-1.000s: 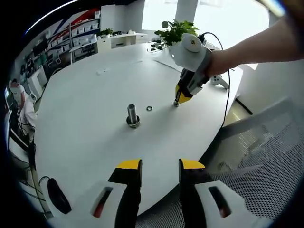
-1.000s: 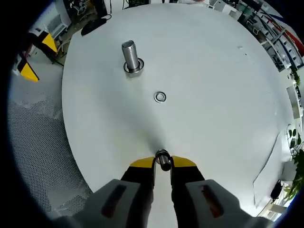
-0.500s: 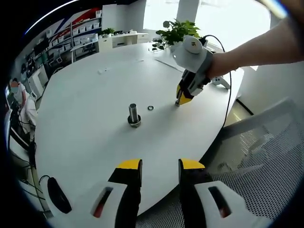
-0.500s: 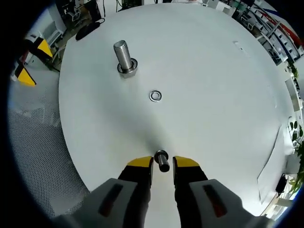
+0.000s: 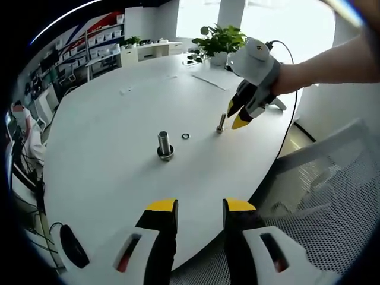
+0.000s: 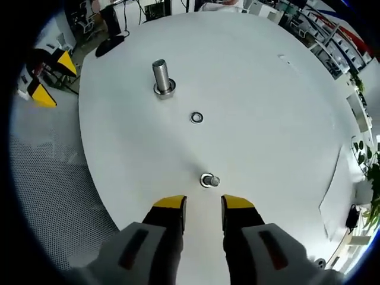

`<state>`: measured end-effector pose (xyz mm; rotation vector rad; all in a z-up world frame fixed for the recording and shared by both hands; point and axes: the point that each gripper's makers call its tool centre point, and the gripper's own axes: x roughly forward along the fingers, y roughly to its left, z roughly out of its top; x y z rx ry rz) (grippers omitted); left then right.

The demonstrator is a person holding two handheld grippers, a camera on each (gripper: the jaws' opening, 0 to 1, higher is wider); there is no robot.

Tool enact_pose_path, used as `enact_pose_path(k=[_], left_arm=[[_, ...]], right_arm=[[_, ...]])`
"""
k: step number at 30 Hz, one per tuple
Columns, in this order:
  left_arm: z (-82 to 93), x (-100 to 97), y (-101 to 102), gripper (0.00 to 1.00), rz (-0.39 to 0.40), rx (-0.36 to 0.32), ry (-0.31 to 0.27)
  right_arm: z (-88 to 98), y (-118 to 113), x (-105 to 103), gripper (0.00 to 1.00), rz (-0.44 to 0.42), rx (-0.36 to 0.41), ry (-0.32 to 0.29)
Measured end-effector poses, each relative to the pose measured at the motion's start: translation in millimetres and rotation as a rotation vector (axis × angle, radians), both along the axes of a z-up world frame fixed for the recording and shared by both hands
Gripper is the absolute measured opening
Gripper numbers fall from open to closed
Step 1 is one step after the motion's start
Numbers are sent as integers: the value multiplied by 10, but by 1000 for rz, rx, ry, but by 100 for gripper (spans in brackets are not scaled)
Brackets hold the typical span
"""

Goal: Place the washer onto the threaded stud by aligning its center hole with the stud, sliding it down to the base, and recovering from edge contact or off-axis alignment until the washer reaches the visible bottom stop.

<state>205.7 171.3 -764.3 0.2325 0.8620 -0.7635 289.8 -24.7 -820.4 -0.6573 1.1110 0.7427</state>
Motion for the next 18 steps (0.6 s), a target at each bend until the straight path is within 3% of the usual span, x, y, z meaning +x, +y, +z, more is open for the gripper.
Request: enact_pose_path(k=[18], left_arm=[[51,32,-5,28,-1,-7,-23]], right_arm=[[306,145,-2,29,-10,45,-70]])
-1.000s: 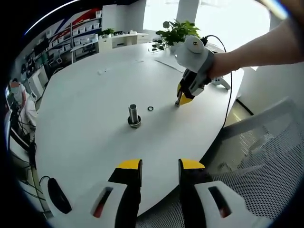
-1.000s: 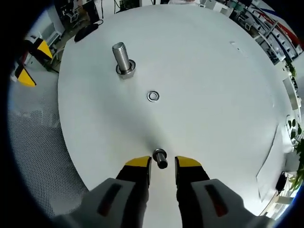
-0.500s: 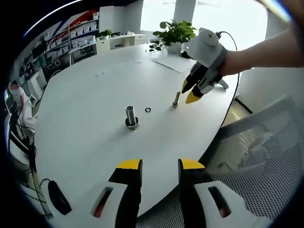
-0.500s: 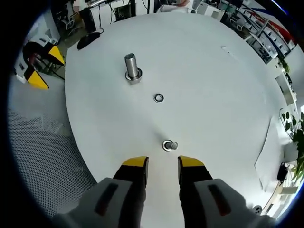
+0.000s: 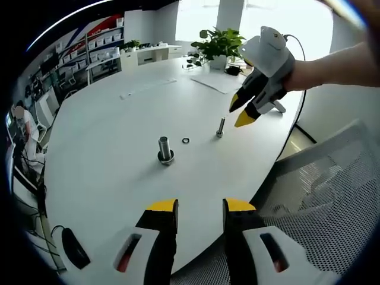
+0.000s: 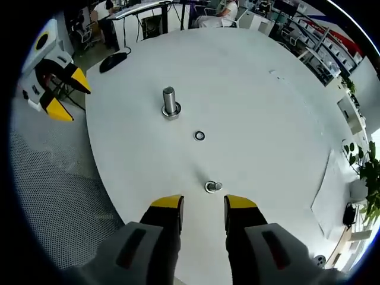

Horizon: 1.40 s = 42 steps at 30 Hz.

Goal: Place the washer onto the threaded stud by aligning its center hole with the stud, sliding it down to the base, and recovering from edge contact or off-axis alignment until the washer reaches the visible bottom stop.

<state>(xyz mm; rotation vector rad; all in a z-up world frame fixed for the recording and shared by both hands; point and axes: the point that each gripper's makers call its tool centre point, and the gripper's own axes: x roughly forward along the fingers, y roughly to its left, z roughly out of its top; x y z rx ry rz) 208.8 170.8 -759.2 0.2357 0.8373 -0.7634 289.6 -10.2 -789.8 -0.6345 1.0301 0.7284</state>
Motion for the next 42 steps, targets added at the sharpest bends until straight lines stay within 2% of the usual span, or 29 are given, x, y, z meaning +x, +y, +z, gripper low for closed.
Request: enact_pose_path(k=[13,26,35,42], left_arm=[[17,9,-6,28,0,-2,-7],[17,28,26,28,14,2,-11],[9,43,49,28,24,6,-9],[-6,33,59,28,25,11,-6]], right_arm=[[94,269,204,29,58,13,-26],[11,416,409,29,126,-6,-18],[-100,617,524,28,189,-6,17],[-271,693,556,28,222,-30,86]])
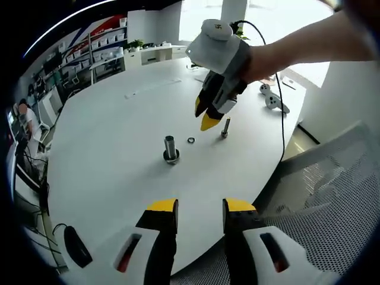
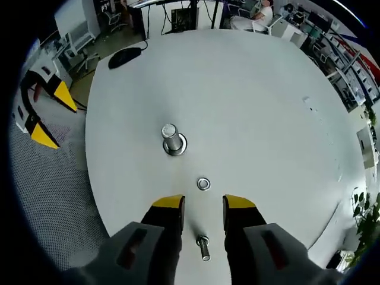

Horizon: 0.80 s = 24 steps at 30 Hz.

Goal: Place the washer onto the threaded stud by aligning its center hole with the stud, sliding it down to the base, and recovering from edge contact or off-axis alignment until the washer reaches the visible bottom stop.

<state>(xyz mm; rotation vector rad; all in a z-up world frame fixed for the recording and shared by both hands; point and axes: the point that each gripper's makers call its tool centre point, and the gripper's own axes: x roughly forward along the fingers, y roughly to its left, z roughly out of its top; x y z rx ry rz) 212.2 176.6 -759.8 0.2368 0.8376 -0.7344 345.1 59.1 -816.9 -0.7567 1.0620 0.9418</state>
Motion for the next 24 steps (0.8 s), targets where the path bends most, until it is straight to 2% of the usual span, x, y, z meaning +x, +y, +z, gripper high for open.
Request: enact_pose_path(k=[9,14,24], left_arm=[[-21,-18,17,28,5,4,7],[-3,-5,14,28,5,-2,2],[3,1,12,28,9,-12,4]], right_arm=[[-265,55,42,26,37,-55,57],[-383,100,33,25,59,-86,64],[-478,114,57,21,89,-128,75]])
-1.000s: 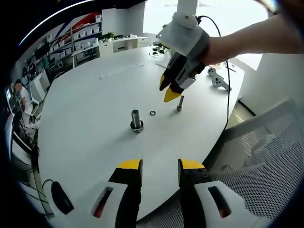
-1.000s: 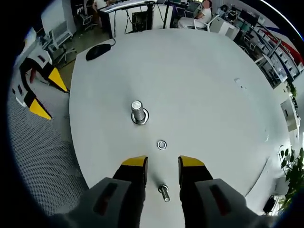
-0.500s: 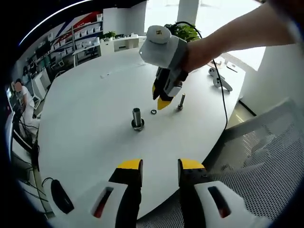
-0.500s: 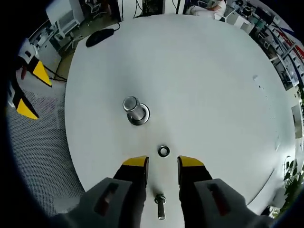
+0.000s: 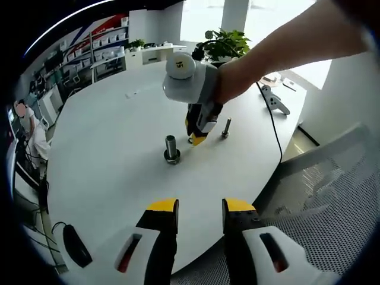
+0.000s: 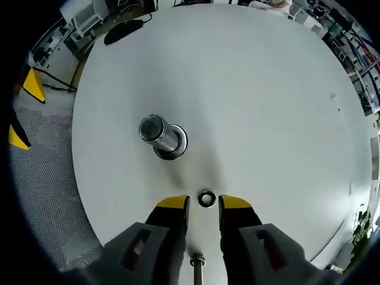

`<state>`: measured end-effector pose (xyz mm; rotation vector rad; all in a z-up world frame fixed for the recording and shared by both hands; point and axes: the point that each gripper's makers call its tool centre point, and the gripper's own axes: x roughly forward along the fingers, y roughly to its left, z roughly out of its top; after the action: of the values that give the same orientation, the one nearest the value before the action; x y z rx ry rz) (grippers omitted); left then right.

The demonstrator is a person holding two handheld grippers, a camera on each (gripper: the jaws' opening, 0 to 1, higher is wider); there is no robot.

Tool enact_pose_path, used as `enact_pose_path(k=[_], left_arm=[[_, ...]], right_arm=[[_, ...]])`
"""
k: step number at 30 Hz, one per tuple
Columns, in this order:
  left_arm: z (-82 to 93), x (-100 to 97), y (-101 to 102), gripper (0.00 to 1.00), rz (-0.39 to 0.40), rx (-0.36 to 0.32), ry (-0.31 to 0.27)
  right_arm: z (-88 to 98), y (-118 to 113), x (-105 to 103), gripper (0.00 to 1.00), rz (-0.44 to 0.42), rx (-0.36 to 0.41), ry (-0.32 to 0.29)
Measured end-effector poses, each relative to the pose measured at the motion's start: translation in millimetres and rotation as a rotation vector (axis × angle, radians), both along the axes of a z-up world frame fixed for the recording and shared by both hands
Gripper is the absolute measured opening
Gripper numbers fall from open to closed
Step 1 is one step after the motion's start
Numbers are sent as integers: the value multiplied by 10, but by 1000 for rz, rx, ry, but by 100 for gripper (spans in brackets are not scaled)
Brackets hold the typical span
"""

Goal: Place the washer onto the threaded stud by aligning its center hole with the stud, sliding it down to the base, and recovering from edge contact or off-axis alignment until the washer reaches the visible bottom stop.

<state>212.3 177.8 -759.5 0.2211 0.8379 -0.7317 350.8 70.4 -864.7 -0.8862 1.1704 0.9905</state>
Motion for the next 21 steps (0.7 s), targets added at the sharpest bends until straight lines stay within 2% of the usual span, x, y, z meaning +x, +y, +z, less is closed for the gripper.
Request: enact_pose_path(k=[4,12,16,21], left_arm=[[4,-2,1,28,-1,0,0],[5,-4,-2,28,-5,4,-3],[2,-9,-2,28,-7,7,-2],[-1,-11,11,28,-3,8,-1]], right_arm=[[-43,-41,-21,21,-5,-20,19],[-34,-39,-13,20,-38,-1,47],[-35,-48,-5,18,-31,-12,43],[-29,-51,3,16,-62,-28,30]])
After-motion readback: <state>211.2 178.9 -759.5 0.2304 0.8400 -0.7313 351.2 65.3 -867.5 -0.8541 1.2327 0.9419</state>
